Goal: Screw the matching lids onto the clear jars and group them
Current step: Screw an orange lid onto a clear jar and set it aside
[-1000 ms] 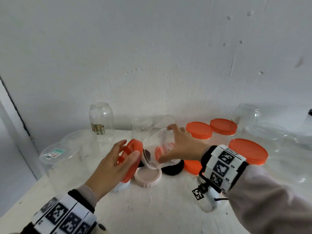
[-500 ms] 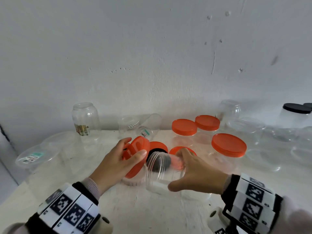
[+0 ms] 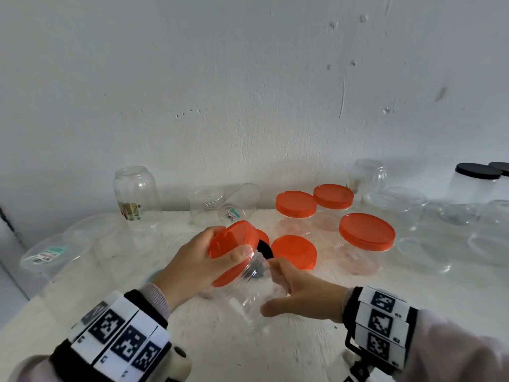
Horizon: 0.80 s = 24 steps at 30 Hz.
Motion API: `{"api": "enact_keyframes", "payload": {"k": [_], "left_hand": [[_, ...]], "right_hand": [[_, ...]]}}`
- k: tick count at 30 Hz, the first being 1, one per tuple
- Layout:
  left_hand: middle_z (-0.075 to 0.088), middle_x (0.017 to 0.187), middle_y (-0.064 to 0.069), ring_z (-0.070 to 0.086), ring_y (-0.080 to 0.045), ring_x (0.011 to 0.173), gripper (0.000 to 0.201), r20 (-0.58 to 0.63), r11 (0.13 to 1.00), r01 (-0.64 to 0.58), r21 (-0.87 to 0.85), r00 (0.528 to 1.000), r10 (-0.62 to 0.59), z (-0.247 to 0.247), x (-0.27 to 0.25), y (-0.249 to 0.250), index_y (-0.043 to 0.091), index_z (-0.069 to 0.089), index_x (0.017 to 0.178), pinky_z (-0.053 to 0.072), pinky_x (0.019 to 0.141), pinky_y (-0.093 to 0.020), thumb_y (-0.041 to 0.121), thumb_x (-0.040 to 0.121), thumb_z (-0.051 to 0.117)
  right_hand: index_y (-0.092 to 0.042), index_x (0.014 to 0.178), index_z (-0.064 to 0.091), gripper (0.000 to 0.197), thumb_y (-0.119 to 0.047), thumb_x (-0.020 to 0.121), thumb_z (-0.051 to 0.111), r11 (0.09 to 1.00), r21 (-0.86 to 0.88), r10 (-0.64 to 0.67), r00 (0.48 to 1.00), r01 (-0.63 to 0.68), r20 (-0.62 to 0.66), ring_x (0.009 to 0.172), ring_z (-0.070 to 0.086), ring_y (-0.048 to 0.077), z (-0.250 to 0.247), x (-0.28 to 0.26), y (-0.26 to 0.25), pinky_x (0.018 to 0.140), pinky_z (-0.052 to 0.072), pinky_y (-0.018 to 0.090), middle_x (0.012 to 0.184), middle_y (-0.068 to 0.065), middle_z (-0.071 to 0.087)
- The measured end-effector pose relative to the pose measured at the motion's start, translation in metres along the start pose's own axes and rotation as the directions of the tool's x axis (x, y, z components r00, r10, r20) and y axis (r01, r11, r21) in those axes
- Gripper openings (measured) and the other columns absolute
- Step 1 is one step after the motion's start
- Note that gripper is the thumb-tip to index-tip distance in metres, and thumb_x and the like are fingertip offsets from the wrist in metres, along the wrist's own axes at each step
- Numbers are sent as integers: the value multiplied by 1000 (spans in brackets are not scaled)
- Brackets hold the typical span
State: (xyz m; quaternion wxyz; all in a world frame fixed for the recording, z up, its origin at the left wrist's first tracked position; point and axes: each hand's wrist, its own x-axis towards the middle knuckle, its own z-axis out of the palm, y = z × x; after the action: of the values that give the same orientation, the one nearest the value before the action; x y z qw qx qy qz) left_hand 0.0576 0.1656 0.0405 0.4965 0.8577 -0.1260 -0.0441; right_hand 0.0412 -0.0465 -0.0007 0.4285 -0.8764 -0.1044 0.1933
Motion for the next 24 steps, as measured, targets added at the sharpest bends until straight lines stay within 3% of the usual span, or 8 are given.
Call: {"api": "enact_keyframes", "payload": {"k": [3,7,9,11,16,24], "left_hand": [[53,114,23,55,-4,108,104,18,998,-25,49,1000,24,3,-2,4,32,41,133,50,94,-31,81,43,56],[42,107,35,47,11,97,110,82,986,-58,157,996,46,8,-3,9,35,34,140,41,76,-10,82,44,62],[43,117,29,47,6,103,110,114,976,-59,208,993,36,12,-2,9,35,31,143,39,83,-13,80,50,70],[41,132,19,41,1,113,109,140,960,-74,271,990,37,17,0,7,33,28,145,35,93,-18,74,51,66],[24,153,13,24,-6,138,111,194,880,-150,450,979,68,27,5,1,30,19,149,25,113,-27,72,60,69],[15,156,10,19,-12,142,123,242,835,-145,530,970,15,33,8,-2,33,6,151,24,116,-36,77,55,68]], "right_hand": [[-25,142,15,96,-45,72,78,995,-96,-5,1000,6,20,132,37,12,-3,0,8,109,36,30,149,-5,34],[-29,143,11,106,-43,67,83,987,-159,0,1000,-1,-5,123,44,12,-2,1,15,106,39,29,144,-10,39],[-31,144,11,107,-41,66,84,989,-146,-10,1000,12,12,122,47,11,-1,2,16,106,40,31,141,-12,43],[-33,145,12,106,-40,67,84,992,-124,-22,999,25,26,124,46,10,-1,3,16,107,39,32,139,-13,45],[-33,147,14,105,-43,68,83,991,-128,-34,999,38,29,129,40,10,-1,4,16,109,34,32,144,-13,40],[-33,148,9,109,-48,67,82,984,-180,7,999,-1,33,127,42,14,-2,7,17,108,35,34,145,-9,40]]}}
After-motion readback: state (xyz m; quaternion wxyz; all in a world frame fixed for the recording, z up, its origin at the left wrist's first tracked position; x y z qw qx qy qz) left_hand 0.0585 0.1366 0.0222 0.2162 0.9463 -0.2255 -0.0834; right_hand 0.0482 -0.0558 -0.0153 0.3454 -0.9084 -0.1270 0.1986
